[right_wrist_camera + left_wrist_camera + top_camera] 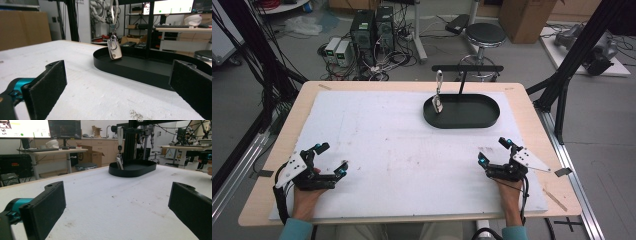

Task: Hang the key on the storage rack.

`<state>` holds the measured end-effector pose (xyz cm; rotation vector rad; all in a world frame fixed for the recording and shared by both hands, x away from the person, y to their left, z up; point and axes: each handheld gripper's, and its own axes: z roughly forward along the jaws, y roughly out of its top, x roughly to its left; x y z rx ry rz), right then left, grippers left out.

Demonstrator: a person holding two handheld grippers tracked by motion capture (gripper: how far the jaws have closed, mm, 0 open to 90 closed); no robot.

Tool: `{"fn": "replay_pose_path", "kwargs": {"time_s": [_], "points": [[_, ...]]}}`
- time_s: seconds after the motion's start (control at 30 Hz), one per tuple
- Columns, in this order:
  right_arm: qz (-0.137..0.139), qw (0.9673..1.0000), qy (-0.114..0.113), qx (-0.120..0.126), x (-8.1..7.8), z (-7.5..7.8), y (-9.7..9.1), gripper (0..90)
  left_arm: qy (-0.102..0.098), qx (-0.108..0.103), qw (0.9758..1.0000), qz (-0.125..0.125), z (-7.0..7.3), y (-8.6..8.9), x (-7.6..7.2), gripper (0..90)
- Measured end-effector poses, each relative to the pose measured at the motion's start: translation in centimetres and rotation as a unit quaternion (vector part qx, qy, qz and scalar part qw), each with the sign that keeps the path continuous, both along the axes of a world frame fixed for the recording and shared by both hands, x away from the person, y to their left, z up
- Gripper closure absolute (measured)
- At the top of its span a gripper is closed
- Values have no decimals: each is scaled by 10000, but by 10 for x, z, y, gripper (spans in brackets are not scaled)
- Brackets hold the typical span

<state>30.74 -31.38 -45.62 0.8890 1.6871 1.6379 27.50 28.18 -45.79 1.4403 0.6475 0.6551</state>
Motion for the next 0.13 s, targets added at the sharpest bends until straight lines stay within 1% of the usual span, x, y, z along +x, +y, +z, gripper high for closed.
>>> {"fn": "replay_pose_path", "kwargs": {"time_s": [0.13], "points": [[14,10000,11,-17,0,0,0,7,-30,4,10000,15,0,0,-1,17]]}}
